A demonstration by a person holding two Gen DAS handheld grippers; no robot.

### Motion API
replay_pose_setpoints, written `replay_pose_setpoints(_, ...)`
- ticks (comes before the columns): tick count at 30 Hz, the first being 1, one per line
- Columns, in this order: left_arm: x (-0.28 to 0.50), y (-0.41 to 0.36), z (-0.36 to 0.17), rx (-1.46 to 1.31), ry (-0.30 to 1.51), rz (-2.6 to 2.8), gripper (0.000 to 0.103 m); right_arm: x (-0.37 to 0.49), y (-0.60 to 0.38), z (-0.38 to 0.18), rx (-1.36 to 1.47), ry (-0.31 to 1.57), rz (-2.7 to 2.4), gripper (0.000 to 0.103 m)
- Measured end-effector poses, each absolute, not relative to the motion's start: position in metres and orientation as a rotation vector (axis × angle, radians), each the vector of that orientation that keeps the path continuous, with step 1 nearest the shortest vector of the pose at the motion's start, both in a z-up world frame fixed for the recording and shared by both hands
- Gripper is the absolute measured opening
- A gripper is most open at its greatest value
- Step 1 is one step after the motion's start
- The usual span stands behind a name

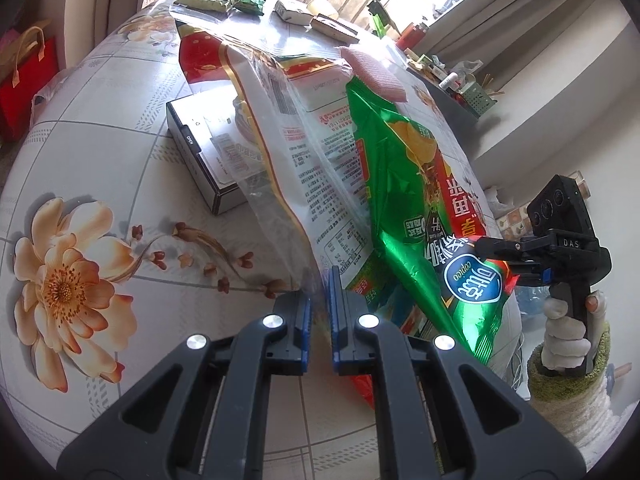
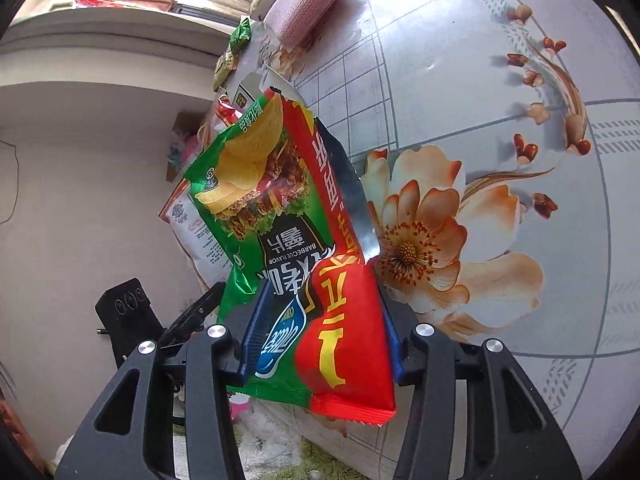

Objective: Collect trash
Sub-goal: 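Carry both bags to the wastebasket and open the right tool over it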

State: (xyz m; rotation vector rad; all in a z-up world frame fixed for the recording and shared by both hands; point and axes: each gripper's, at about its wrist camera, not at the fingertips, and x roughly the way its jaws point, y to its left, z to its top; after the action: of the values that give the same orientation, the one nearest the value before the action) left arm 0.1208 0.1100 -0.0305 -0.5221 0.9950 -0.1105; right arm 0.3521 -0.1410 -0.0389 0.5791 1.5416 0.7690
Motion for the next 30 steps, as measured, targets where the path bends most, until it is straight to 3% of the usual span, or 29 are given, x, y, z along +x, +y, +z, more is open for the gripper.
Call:
replay_pose_setpoints(4,0.12,0.109,-0.027,-0.515,0.989,-0.109,0.006,0.346,-0.13,-0.046,0.612,1.53,0.777,0.036)
replay_pose_setpoints(7,0.118,0.111,-0.025,-0.521,0.982,-0.112,0.006,0.344,-0.128,-0.049,0.662,1.515,0.776,0.023)
replay_pose_setpoints(13,0.108,0.116,-0.016,-0.553,0.953,-0.124,0.003,0.337,-0.142,-0.036,0.749,1.43,0.772,0.011)
replay_pose_setpoints(30,0.086,0.132,0.024,-0.569,0.848,-0.133,0.001,0.321,-0.223,0.0,0.883,1.205,0.687,0.008)
